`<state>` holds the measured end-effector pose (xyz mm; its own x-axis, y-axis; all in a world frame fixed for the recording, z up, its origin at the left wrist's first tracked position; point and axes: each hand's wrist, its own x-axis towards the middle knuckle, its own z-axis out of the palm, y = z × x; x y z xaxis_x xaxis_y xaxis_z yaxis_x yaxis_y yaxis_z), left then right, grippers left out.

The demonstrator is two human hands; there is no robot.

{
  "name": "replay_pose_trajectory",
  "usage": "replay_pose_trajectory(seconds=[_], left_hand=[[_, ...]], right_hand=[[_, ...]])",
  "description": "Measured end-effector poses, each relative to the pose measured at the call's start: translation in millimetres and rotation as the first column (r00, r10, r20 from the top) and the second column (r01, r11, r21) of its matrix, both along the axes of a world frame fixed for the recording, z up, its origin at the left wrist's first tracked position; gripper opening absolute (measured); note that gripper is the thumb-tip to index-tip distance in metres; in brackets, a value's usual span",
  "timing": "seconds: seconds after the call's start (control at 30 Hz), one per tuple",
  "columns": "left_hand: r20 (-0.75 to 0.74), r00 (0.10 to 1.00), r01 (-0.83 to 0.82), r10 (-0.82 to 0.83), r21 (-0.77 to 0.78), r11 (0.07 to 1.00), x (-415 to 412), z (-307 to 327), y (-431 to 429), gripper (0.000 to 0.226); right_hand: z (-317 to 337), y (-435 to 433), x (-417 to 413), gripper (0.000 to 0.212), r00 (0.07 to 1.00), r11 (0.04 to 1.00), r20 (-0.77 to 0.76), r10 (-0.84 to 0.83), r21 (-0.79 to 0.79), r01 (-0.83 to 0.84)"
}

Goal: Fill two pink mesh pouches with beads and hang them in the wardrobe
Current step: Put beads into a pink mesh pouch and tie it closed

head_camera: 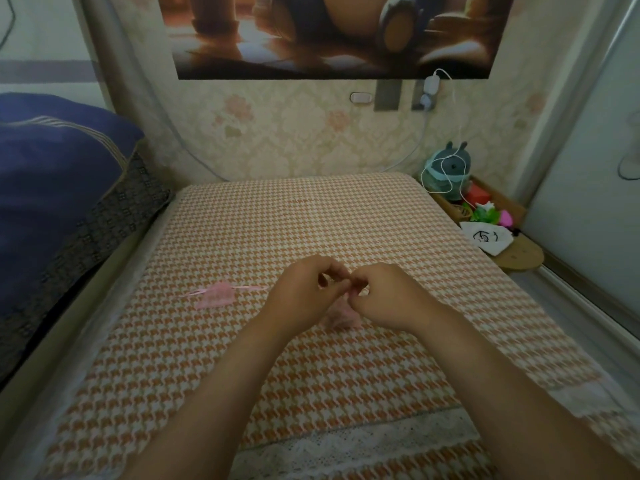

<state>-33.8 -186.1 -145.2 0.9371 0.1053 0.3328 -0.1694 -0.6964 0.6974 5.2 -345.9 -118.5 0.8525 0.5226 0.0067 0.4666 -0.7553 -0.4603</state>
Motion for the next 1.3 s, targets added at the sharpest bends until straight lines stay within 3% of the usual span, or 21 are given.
replay_pose_trajectory(seconds=[0.17,0.27,0.37,0.53,0.8,0.97,1.2,1.3], left_hand=[[-0.028,0.999,0.020,-0.019,0.065,0.998,-3.0,-0.9,-2.1,0.006],[-0.070,0.997,0.010,-0.010,-0.008,1.000,0.3,0.9,1.4,0.011],[-0.063,0.992,-0.118,0.113,-0.085,0.989,8.0,1.9,19.7,0.006],[-0.126,0.959,-0.244,0.254,0.088,0.966,15.3,-24.1,51.5,0.011],[-0.187,0.970,-0.098,0.157,0.293,0.951,27.7,-53.3,48.0,0.015],[-0.146,0.971,-0.123,0.190,0.379,0.917,28.9,-54.2,40.3,0.020],[-0.181,0.933,-0.230,0.310,0.361,0.904,22.8,-49.7,37.6,0.013],[-0.147,0.938,-0.291,0.313,0.151,0.945,22.5,-38.7,33.7,0.010]], right_hand=[[0.5,-4.6,0.3,0.027,0.999,1.000,-0.049,0.009,0.029,-0.007],[0.6,-4.9,0.7,0.030,1.000,1.000,-0.029,0.009,0.019,-0.008],[0.7,-4.8,1.0,0.033,1.000,1.000,0.004,0.017,0.008,-0.018],[-1.2,-2.2,1.6,0.026,1.000,0.998,0.009,0.022,0.055,-0.022],[-4.1,7.8,5.5,0.027,0.999,0.999,0.034,0.041,0.033,-0.042],[-9.5,10.8,8.7,0.029,0.997,0.999,0.063,0.048,0.023,-0.049],[-7.5,10.6,4.6,0.030,0.997,0.999,0.055,0.049,0.009,-0.049],[-6.3,6.9,2.9,0.028,0.998,0.998,0.038,0.042,0.039,-0.044]])
